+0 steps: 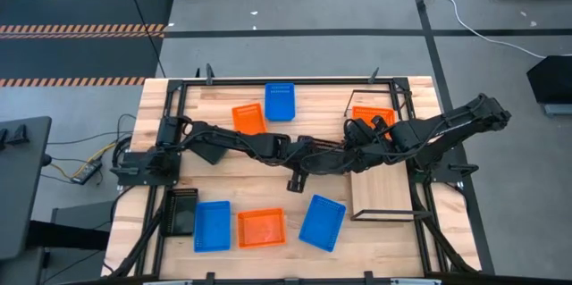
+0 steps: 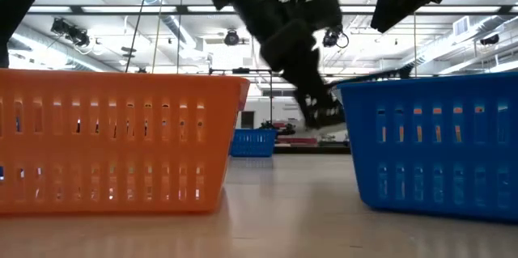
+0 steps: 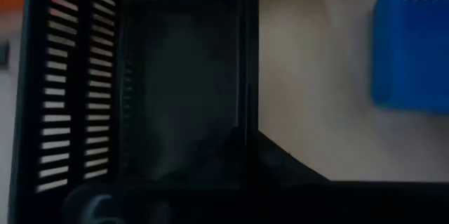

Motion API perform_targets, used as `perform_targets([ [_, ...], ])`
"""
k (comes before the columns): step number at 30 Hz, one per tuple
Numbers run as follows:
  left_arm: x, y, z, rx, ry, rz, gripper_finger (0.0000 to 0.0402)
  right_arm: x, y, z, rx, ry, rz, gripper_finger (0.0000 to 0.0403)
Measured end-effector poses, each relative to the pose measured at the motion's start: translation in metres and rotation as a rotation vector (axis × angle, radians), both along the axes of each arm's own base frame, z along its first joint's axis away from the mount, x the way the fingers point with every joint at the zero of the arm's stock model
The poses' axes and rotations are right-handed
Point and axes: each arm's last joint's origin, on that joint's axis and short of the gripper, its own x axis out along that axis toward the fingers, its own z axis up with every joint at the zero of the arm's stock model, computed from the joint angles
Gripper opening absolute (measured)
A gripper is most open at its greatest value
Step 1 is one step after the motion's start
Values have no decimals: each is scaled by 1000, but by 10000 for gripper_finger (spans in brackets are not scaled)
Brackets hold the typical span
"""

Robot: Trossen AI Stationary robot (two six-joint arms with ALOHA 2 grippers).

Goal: Stack baskets on shelf by color
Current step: Put the right black bin on the shelf

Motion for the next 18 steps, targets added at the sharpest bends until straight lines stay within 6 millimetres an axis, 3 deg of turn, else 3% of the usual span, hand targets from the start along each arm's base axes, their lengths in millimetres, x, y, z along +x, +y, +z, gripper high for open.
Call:
perform_targets([
  [9, 13, -7, 26, -20, -156, 29, 5, 8, -15, 15, -29, -105, -59, 134],
  [13, 17, -7, 30, -30, -216, 34, 8, 17, -22, 19, -53, -116, 14, 134],
  [18, 23, -4, 33, -34, -290, 40, 6, 18, -28, 24, 48, -73, 100, 134],
])
